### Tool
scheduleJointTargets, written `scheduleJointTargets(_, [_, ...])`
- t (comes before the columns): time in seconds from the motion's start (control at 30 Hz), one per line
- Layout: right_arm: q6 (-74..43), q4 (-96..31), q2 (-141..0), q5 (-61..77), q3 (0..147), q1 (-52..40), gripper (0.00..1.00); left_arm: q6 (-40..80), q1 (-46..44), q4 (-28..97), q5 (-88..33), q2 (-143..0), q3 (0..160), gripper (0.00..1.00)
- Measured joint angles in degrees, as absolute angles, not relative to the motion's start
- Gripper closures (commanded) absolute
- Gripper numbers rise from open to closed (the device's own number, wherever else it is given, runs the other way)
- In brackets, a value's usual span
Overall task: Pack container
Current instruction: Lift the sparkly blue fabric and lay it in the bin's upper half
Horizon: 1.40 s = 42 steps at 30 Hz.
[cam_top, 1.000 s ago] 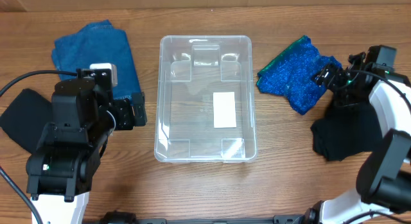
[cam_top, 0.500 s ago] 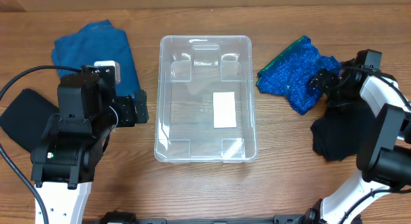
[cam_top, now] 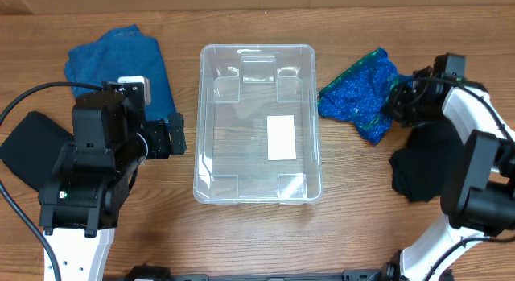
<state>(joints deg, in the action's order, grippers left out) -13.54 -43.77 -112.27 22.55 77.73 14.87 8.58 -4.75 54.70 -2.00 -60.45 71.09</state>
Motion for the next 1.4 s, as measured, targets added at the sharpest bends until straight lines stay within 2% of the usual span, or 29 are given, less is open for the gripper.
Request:
scheduleJointTargets(0.23, [-7.16,-55.05,-97.41,20.78,95.50,8.62,0.96,8.58,-4.75,54.70,-2.00,-60.45,71.09,0.00])
scheduleJointTargets(0.43, [2.68,-56.71,-90.37,20.43,101.69,-8.62,0.96,8.58,-4.75,54.70,-2.00,-60.45,71.09,0.00])
scheduleJointTargets(0.63, [8.93,-57.91,-96.42,19.03,101.67,-22.28,0.96,8.58,-4.75,54.70,-2.00,-60.45,71.09,0.00])
scheduleJointTargets(0.9, [13.15,-54.81,-114.32,18.44,101.51,-28.25,0.96,8.58,-4.75,54.70,-2.00,-60.47,71.09,0.00])
scheduleJointTargets(0.93, [13.52,-54.19,-115.04,18.33,101.45,-28.58,0.76,8.58,-4.75,54.72,-2.00,-60.55,71.09,0.00])
scheduleJointTargets(0.97, [13.65,-53.15,-115.35,17.76,101.43,-28.84,0.00,8.58,-4.75,54.70,-2.00,-60.55,71.09,0.00])
scheduleJointTargets(1.03, [12.73,-51.37,-115.33,14.98,101.45,-29.30,0.00,8.58,-4.75,54.74,-2.00,-61.47,71.09,0.00])
scheduleJointTargets(1.27, [-1.37,-52.27,-114.24,-9.19,101.45,-25.50,0.00,8.58,-4.75,55.09,-2.17,-63.44,71.09,0.00])
scheduleJointTargets(1.4, [-7.62,-52.14,-101.89,-17.58,101.45,-25.85,0.00,8.58,-4.75,55.11,-2.20,-63.46,71.09,0.00])
